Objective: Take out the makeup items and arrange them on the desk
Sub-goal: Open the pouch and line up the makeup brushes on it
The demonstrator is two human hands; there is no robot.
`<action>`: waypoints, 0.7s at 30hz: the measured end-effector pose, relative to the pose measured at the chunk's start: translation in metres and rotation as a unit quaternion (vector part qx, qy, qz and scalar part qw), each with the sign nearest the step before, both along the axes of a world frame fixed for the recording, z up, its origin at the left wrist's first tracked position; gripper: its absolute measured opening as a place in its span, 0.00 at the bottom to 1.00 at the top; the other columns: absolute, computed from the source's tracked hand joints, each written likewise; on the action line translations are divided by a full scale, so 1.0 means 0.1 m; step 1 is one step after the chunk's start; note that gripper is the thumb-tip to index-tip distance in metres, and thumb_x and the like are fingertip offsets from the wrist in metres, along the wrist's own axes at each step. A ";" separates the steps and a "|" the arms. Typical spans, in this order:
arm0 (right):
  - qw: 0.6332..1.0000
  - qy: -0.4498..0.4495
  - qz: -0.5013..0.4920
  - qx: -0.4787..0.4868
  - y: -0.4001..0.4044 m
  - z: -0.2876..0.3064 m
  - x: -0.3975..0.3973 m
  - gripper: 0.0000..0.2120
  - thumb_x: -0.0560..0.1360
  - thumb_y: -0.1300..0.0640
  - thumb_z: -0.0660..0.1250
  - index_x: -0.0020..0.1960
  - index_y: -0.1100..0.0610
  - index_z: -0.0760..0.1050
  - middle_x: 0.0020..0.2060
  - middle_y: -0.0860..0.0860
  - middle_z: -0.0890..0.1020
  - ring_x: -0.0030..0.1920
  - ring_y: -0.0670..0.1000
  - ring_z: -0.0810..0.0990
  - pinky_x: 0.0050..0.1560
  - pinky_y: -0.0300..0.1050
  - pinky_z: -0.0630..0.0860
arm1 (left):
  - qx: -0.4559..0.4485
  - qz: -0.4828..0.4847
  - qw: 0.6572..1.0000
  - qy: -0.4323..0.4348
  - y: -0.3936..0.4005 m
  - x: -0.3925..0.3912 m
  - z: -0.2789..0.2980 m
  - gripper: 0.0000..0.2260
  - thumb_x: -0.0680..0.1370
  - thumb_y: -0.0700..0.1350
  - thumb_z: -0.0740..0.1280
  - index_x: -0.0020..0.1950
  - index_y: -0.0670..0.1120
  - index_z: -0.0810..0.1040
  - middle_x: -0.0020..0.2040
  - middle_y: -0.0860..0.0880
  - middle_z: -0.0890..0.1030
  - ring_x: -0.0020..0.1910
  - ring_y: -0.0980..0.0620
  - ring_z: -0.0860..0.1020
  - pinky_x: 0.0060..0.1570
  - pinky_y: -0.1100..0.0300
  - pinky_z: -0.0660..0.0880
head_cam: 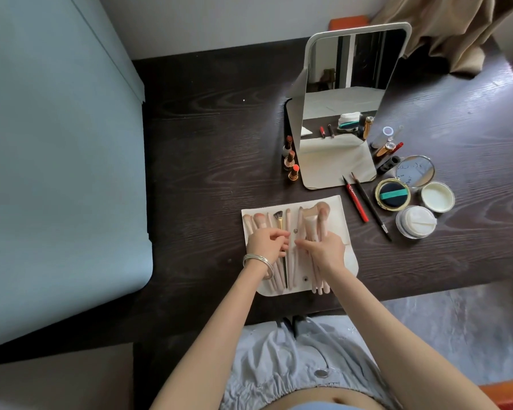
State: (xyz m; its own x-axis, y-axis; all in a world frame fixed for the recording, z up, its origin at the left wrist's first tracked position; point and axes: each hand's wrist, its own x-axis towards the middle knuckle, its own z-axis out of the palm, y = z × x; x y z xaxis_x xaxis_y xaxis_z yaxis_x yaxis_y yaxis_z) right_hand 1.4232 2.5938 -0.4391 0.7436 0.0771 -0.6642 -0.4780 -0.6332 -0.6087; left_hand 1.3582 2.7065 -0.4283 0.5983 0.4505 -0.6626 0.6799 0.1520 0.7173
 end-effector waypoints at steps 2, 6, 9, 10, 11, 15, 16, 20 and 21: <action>1.000 -0.002 0.011 -0.001 0.00 -0.01 -0.01 0.14 0.66 0.55 0.76 0.41 0.63 0.75 0.33 0.54 0.78 0.34 0.51 0.76 0.30 0.40 0.67 | 0.006 -0.007 1.000 0.003 -0.01 -0.01 -0.02 0.11 0.79 0.35 0.61 0.58 0.40 0.80 0.44 0.45 0.81 0.39 0.56 0.79 0.37 0.70 0.78; 1.000 -0.006 0.027 -0.011 0.00 -0.04 -0.02 0.16 0.66 0.54 0.77 0.43 0.65 0.76 0.36 0.56 0.79 0.37 0.53 0.78 0.32 0.42 0.71 | 0.012 -0.017 1.000 0.005 -0.02 -0.01 -0.02 0.12 0.79 0.36 0.61 0.59 0.41 0.79 0.49 0.43 0.83 0.43 0.54 0.80 0.40 0.68 0.79; 0.998 -0.017 0.046 -0.025 0.02 -0.04 -0.02 0.16 0.66 0.53 0.77 0.39 0.61 0.72 0.34 0.54 0.77 0.35 0.52 0.76 0.32 0.42 0.69 | 0.014 -0.023 1.000 0.006 0.00 -0.01 -0.02 0.12 0.79 0.36 0.61 0.59 0.42 0.79 0.50 0.43 0.83 0.44 0.54 0.80 0.42 0.65 0.80; 0.999 -0.019 0.045 -0.022 0.01 -0.02 -0.03 0.16 0.66 0.53 0.77 0.39 0.61 0.72 0.33 0.54 0.77 0.35 0.52 0.76 0.32 0.42 0.69 | 0.013 -0.023 1.000 0.005 0.00 -0.01 -0.02 0.12 0.78 0.36 0.61 0.59 0.42 0.79 0.49 0.43 0.83 0.44 0.54 0.80 0.43 0.65 0.80; 0.999 -0.024 0.037 -0.009 0.00 0.00 -0.03 0.14 0.66 0.54 0.76 0.39 0.61 0.73 0.33 0.54 0.77 0.35 0.52 0.76 0.32 0.42 0.70 | 0.013 -0.019 1.000 0.003 0.00 -0.01 0.00 0.11 0.78 0.36 0.61 0.58 0.42 0.80 0.49 0.43 0.83 0.44 0.54 0.80 0.42 0.65 0.80; 0.992 -0.009 -0.027 0.120 -0.07 0.21 -0.02 0.06 0.71 0.58 0.72 0.40 0.59 0.76 0.33 0.52 0.79 0.35 0.50 0.78 0.37 0.41 0.75 | -0.022 -0.064 0.998 -0.010 -0.02 0.02 0.11 0.08 0.76 0.41 0.67 0.54 0.43 0.81 0.46 0.46 0.82 0.48 0.50 0.81 0.48 0.60 0.80; 0.987 0.016 -0.048 0.154 -0.09 0.25 -0.01 0.05 0.72 0.60 0.71 0.41 0.59 0.76 0.33 0.52 0.80 0.36 0.51 0.79 0.38 0.42 0.77 | -0.060 -0.109 0.992 -0.005 -0.03 0.04 0.15 0.10 0.76 0.43 0.68 0.55 0.43 0.80 0.46 0.46 0.81 0.49 0.49 0.81 0.49 0.60 0.80; 0.962 0.128 -0.086 0.227 -0.12 0.34 0.05 0.04 0.73 0.61 0.70 0.41 0.61 0.76 0.35 0.56 0.81 0.37 0.55 0.83 0.33 0.47 0.79 | -0.101 -0.198 0.975 0.016 -0.15 0.12 0.19 0.14 0.73 0.41 0.71 0.57 0.40 0.78 0.41 0.48 0.81 0.39 0.55 0.81 0.42 0.65 0.79; 0.969 0.115 -0.067 0.210 -0.12 0.35 0.07 0.04 0.73 0.61 0.70 0.41 0.61 0.76 0.36 0.57 0.81 0.36 0.54 0.82 0.33 0.46 0.79 | -0.096 -0.184 0.978 0.013 -0.17 0.13 0.18 0.13 0.73 0.39 0.71 0.56 0.40 0.78 0.39 0.48 0.80 0.36 0.57 0.80 0.40 0.66 0.79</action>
